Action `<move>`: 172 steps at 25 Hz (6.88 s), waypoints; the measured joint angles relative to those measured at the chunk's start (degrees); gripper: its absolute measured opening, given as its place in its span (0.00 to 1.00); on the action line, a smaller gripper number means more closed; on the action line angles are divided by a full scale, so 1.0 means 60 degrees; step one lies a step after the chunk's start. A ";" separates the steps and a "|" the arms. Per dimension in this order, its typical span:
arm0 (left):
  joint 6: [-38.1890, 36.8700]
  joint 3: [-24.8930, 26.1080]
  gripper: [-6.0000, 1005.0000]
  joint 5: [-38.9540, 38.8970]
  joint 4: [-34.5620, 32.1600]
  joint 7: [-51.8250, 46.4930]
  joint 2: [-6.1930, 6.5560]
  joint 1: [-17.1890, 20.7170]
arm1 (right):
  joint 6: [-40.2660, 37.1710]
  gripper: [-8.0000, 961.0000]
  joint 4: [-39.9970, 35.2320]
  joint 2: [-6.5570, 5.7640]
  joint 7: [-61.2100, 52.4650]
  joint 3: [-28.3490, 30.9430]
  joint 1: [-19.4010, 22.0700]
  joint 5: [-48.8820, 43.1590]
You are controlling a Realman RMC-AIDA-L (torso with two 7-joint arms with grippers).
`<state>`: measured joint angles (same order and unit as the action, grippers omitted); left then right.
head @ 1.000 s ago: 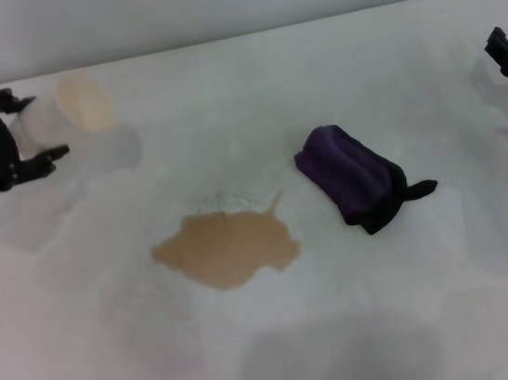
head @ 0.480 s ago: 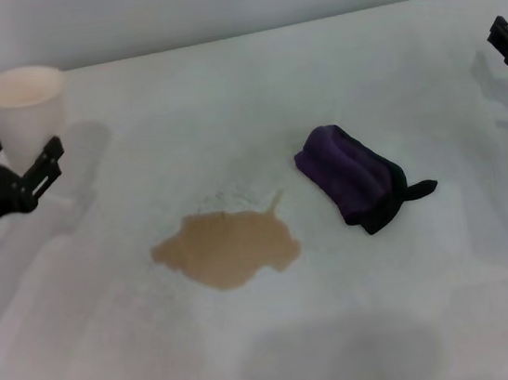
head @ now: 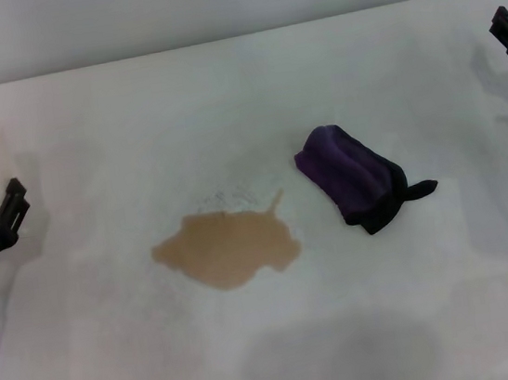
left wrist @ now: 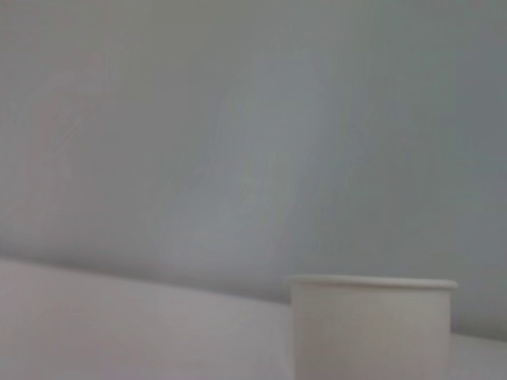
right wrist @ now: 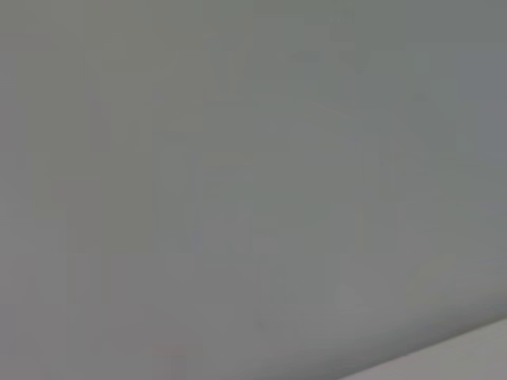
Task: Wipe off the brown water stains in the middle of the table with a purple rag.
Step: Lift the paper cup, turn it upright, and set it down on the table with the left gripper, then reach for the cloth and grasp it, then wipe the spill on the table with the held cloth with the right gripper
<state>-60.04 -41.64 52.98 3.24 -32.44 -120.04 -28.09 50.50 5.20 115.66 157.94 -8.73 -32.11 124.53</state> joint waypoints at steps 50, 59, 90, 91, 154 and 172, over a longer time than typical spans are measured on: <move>-0.1019 -0.0062 0.87 0.0362 0.1106 0.1597 -0.0032 0.0432 | 0.0052 0.89 -0.0254 0.0001 0.0000 -0.0127 -0.0104 0.0002; -0.3466 0.0008 0.87 0.0110 0.1366 0.1503 -0.0057 0.1712 | 0.0053 0.89 -0.0335 -0.0022 -0.0247 -0.0488 -0.0304 -0.0011; -0.4655 0.0013 0.87 -0.2115 0.1123 0.1236 0.0037 0.2025 | 0.1539 0.89 -1.2597 0.0000 -2.0053 -1.1045 -0.0782 -1.5579; -0.4655 0.0012 0.87 -0.2162 0.1123 0.1236 0.0037 0.2003 | 0.1908 0.89 -1.3217 0.0006 -2.0498 -1.1375 -0.0640 -1.6057; -0.4056 -0.0033 0.87 -0.2560 0.0998 0.1246 0.0055 0.1429 | 0.1958 0.18 -1.0203 0.0019 -2.3379 -1.4201 -0.0872 -1.5453; -0.4054 -0.0016 0.87 -0.2615 0.1014 0.1236 0.0056 0.1474 | 0.2418 0.12 -1.0624 0.0075 -1.9848 -1.5767 -0.1105 -1.1292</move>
<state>-84.37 -41.74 37.29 9.32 -25.03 -119.71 -19.25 65.01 -58.54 116.11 38.85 -103.33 -38.74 56.77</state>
